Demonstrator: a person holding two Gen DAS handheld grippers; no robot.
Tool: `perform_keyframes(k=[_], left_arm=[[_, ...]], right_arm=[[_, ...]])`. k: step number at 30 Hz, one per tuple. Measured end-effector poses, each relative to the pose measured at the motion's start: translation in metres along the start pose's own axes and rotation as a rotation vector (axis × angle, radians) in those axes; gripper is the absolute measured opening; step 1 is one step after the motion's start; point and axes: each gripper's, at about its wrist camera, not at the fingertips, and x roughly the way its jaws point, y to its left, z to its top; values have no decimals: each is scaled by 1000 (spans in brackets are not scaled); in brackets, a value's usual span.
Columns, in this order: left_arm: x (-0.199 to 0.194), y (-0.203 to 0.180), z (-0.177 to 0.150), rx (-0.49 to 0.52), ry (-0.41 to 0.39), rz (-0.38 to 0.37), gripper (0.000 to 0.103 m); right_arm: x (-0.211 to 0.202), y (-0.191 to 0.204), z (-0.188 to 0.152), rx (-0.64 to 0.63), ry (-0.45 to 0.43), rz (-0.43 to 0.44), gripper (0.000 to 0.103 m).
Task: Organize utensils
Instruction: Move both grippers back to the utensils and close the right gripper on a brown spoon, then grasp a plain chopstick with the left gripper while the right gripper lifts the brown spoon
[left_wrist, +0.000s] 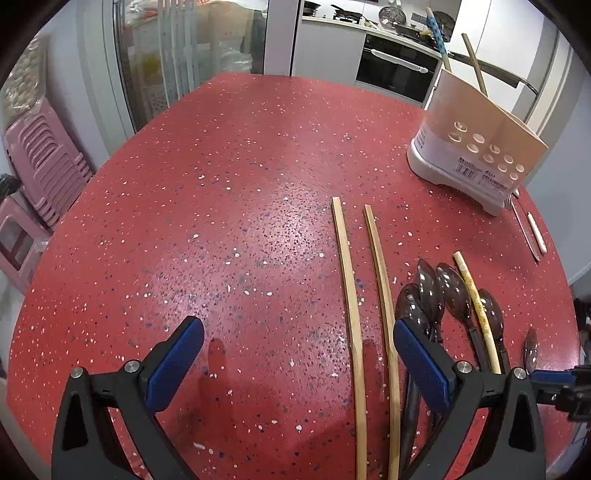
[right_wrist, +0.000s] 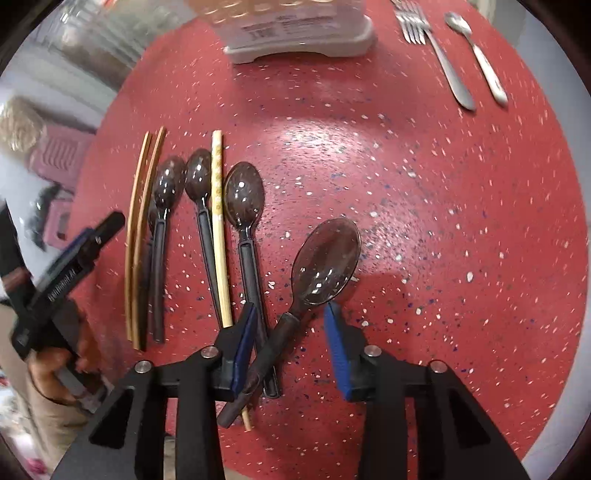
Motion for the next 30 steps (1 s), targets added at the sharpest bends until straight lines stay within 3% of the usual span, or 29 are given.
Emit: perform_keyframes(k=[5, 10, 22, 25, 28, 29, 30], left_arm=[[4, -3, 3, 23, 20, -3, 103], [16, -11, 6, 57, 63, 12, 103], [30, -33, 23, 176, 131, 36, 102], [33, -35, 32, 180, 161, 12, 93], [32, -45, 34, 218, 175, -15, 74], [31, -49, 34, 235, 173, -17, 58], [31, -53, 35, 248, 171, -22, 33]], right_arm=[[4, 22, -3, -88, -20, -89, 31], [4, 25, -9, -144, -37, -116, 14], [-5, 11, -24, -215, -73, -62, 13], [-10, 1, -24, -209, -72, -29, 12], [-13, -12, -22, -209, -76, 8, 12], [-14, -15, -22, -209, -80, 20, 12], [-16, -17, -22, -208, -85, 34, 12]])
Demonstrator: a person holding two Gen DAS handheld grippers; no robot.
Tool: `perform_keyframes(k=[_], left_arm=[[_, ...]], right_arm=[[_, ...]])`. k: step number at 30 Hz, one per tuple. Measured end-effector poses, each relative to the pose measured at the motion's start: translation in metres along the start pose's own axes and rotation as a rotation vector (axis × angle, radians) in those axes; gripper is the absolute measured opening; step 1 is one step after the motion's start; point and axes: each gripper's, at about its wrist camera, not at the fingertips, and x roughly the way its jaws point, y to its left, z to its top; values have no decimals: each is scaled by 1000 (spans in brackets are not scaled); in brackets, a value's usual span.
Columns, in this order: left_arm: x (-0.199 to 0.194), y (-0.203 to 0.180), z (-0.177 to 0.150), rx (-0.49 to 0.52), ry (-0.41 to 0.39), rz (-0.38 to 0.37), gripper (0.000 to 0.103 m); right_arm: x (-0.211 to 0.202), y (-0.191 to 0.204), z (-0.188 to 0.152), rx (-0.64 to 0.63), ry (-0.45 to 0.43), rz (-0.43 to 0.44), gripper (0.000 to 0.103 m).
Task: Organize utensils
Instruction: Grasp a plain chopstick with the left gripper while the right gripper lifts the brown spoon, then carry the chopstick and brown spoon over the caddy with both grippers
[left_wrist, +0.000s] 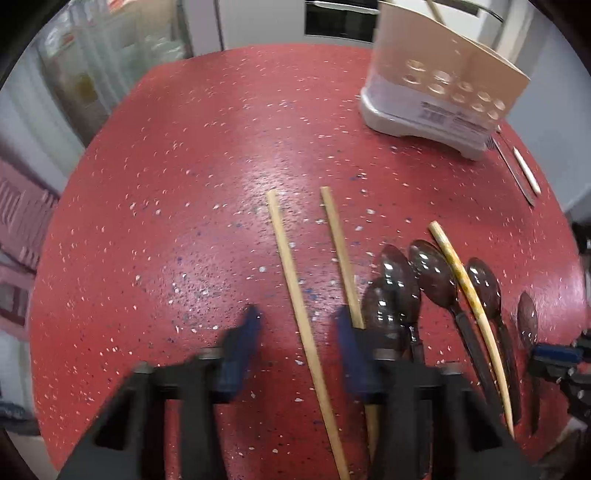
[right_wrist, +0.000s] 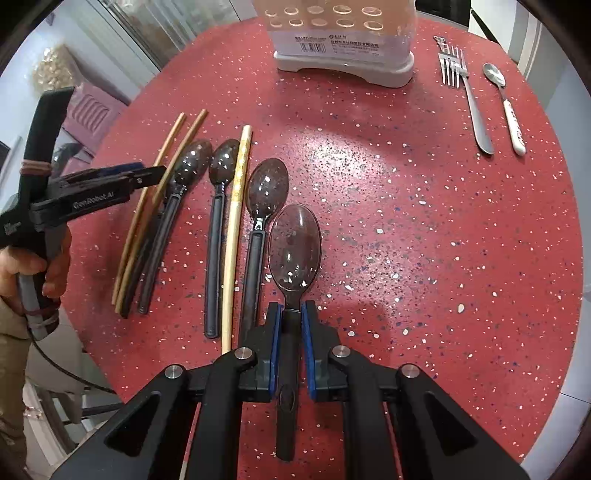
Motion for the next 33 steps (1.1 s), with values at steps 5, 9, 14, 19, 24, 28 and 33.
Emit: perform_keyframes(k=[5, 9, 14, 19, 24, 28, 33], left_arm=[[-1, -4, -4, -22, -24, -7, 31], [-17, -6, -19, -61, -104, -31, 31], [-45, -7, -27, -116, -218, -61, 31], [-76, -11, -28, -143, -323, -97, 31], [-106, -14, -17, -153, -424, -138, 31], [-123, -15, -6, -155, -477, -162, 31], [-136, -16, 8, -177, -525, -194, 31]], right_arm=[[-12, -10, -2, 3, -47, 48, 12], [-30, -16, -2, -3, -110, 84, 12], [-53, -18, -2, -15, -205, 123, 12], [-76, -20, 0, -26, -293, 161, 12], [-94, -19, 10, -21, -354, 169, 12], [-111, -23, 20, -11, -392, 173, 12], [-129, -21, 35, -25, -437, 162, 12]])
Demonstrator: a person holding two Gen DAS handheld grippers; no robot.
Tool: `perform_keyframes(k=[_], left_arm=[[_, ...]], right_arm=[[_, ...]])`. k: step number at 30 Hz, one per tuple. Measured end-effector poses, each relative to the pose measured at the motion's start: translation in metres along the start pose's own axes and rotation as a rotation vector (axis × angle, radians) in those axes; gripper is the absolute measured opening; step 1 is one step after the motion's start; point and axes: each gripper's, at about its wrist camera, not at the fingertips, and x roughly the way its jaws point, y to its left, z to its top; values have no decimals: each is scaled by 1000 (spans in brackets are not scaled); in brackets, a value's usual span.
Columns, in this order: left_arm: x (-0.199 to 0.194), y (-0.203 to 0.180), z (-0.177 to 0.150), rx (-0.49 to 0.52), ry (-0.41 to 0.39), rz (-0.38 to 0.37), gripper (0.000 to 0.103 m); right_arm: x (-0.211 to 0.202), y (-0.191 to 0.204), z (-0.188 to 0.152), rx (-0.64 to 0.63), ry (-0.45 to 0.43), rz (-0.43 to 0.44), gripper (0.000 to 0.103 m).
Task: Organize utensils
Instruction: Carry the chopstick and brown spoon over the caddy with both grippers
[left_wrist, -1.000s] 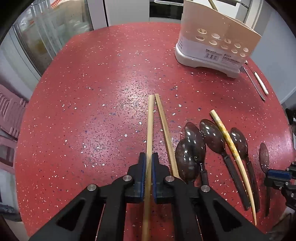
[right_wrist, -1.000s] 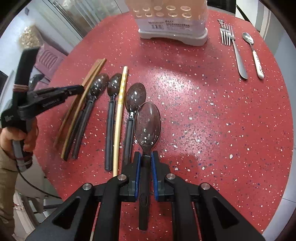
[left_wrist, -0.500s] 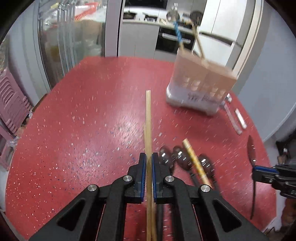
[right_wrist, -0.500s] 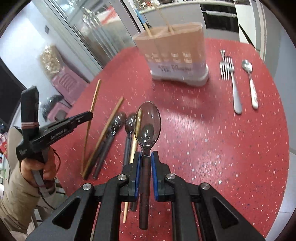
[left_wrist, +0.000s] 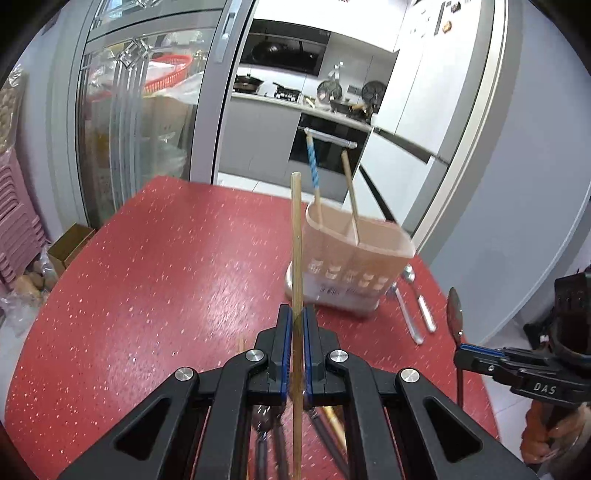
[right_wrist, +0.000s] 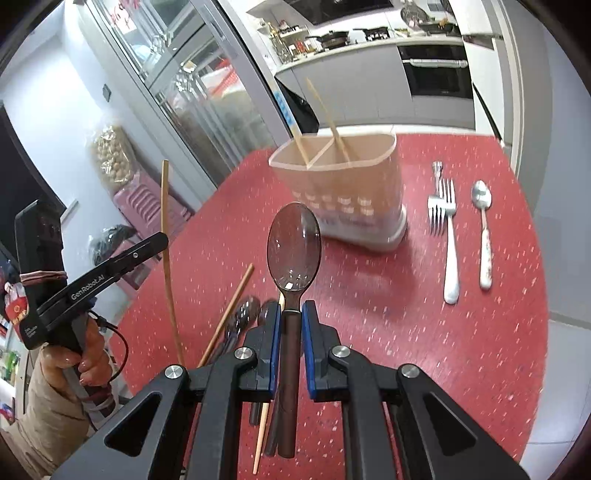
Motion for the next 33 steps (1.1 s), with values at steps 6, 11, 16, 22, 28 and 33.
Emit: perform_keyframes(k=[6, 11, 16, 22, 28, 33], left_arm=[[-3, -11, 41, 7, -85, -10, 31], [12, -26, 82, 30, -140, -19, 31], [37, -37, 118, 21, -185, -30, 31], [69, -39, 146, -10, -239, -13, 31], [99, -45, 165, -11, -286, 15, 31], [125, -50, 170, 12, -322, 52, 31]], right_arm=[[-5, 1, 35, -27, -63, -12, 12], [-2, -2, 69, -34, -110, -23, 12], [1, -6, 105, -31, -164, -42, 12], [8, -18, 152, -8, -250, -66, 12], [29, -29, 182, -9, -305, -99, 12], [54, -32, 184, -48, -321, -142, 12]])
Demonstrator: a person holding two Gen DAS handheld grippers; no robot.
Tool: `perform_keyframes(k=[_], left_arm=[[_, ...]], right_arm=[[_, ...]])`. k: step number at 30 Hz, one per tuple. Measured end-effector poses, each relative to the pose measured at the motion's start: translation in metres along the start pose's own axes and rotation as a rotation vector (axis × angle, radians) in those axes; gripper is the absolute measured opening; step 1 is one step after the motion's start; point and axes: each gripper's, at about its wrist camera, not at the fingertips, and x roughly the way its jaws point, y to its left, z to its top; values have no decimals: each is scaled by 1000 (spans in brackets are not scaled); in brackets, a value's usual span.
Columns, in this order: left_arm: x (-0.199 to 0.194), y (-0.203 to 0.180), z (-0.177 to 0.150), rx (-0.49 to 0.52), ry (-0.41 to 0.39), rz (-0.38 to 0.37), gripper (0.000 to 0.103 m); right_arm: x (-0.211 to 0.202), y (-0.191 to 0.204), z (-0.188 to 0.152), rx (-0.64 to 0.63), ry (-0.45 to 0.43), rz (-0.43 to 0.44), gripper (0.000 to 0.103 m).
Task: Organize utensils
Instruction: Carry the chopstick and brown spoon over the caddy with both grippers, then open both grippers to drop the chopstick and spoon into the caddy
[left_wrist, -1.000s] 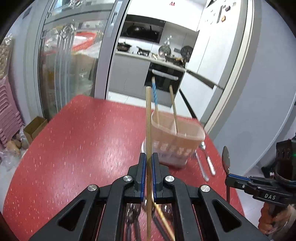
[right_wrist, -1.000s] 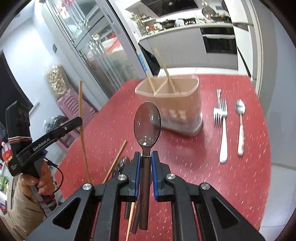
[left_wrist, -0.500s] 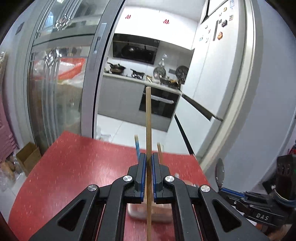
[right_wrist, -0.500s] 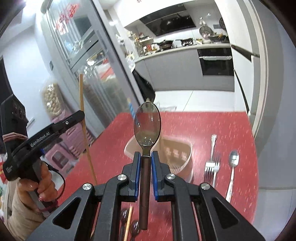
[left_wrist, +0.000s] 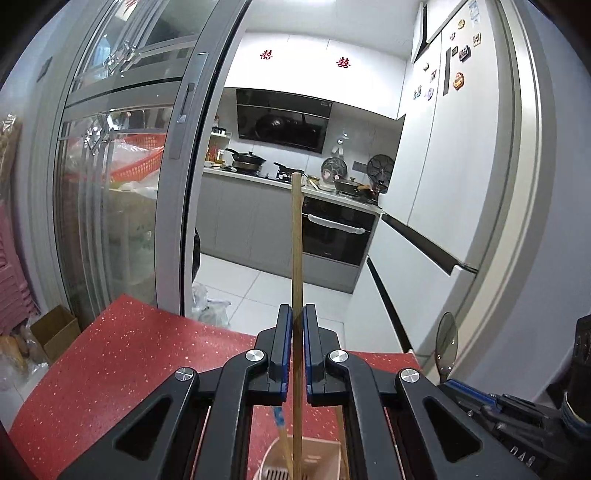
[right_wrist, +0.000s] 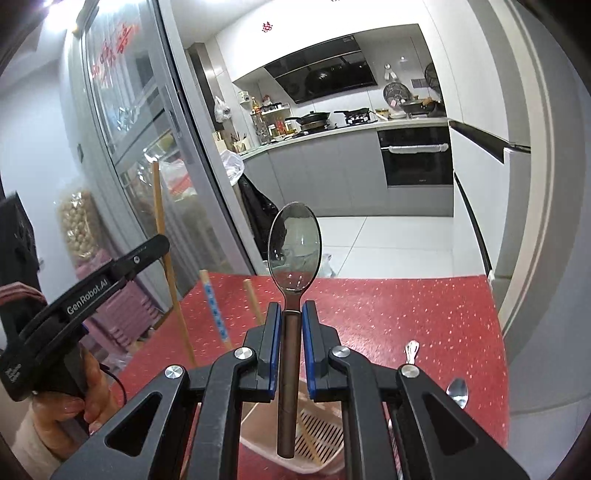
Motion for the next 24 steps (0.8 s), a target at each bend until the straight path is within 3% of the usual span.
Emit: perform_keyframes(k=[11, 24], left_arm=[[19, 3, -50, 24, 11, 21, 31], [18, 2, -80, 90, 105, 77, 31]], right_arm=[[34, 10, -41, -143, 4, -66, 12], [42, 1, -68, -137, 107, -60, 13]])
